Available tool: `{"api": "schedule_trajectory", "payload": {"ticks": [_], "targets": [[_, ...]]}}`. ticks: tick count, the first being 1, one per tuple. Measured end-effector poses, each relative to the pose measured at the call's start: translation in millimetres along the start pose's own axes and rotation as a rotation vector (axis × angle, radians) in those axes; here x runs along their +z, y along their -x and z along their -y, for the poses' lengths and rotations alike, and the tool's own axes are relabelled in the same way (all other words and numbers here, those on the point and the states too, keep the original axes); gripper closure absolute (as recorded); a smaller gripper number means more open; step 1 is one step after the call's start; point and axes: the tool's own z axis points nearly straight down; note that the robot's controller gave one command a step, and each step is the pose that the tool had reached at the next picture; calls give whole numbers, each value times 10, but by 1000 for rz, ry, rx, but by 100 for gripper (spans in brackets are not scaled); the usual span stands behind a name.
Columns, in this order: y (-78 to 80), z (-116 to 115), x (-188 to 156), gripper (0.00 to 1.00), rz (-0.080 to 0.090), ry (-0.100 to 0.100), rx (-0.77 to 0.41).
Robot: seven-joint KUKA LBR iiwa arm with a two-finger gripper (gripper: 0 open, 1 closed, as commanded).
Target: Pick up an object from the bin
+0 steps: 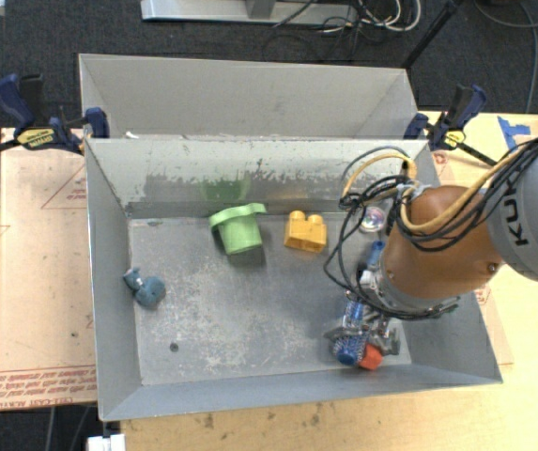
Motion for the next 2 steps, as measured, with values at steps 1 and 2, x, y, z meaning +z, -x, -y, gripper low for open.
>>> {"api": "schedule_trajectory", "payload": {"ticks": [1, 2], "targets": [[21, 254, 5, 100, 0, 1, -289], [162, 46, -1393, 100, 1, -3, -259]]}}
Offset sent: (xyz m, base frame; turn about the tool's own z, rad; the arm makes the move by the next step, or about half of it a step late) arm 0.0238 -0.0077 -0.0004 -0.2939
